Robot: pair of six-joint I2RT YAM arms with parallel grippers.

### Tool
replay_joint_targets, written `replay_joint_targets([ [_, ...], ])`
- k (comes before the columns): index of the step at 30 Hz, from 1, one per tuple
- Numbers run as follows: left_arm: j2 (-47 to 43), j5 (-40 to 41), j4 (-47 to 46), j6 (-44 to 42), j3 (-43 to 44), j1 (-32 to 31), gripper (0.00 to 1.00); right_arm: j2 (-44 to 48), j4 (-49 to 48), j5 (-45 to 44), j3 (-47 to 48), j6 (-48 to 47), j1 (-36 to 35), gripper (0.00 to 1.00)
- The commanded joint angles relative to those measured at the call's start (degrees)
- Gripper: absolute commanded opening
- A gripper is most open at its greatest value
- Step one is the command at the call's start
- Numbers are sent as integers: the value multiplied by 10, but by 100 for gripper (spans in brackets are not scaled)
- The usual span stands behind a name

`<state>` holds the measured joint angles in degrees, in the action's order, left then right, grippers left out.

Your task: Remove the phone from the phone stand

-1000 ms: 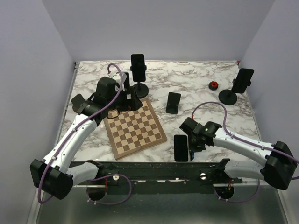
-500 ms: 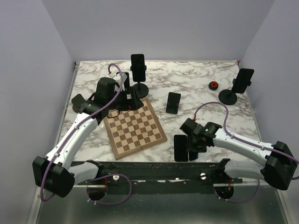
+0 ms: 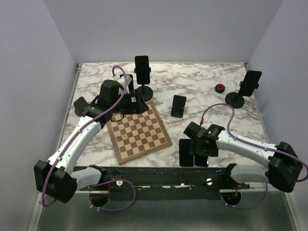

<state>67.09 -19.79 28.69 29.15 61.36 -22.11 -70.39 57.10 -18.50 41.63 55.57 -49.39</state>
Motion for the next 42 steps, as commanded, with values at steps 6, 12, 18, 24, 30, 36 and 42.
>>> replay_joint_targets([
  [6,-75,102,-15,39,-36,5,99,60,-39,-29,83,-44,2,87],
  [12,-134,193,-31,69,-62,32,99,125,-112,-49,122,-119,1,85],
  [18,-69,176,-26,-7,-2,72,99,125,-141,-19,141,-160,2,85],
  [24,24,164,-71,-116,35,100,99,160,-164,27,120,-168,2,85],
  [30,148,117,-116,-127,100,145,99,224,-153,30,110,-169,2,86],
  [36,285,26,-113,-170,190,158,99,290,-138,41,127,-171,2,90],
  [42,348,70,-97,-168,228,161,99,334,-106,23,141,-160,2,93],
])
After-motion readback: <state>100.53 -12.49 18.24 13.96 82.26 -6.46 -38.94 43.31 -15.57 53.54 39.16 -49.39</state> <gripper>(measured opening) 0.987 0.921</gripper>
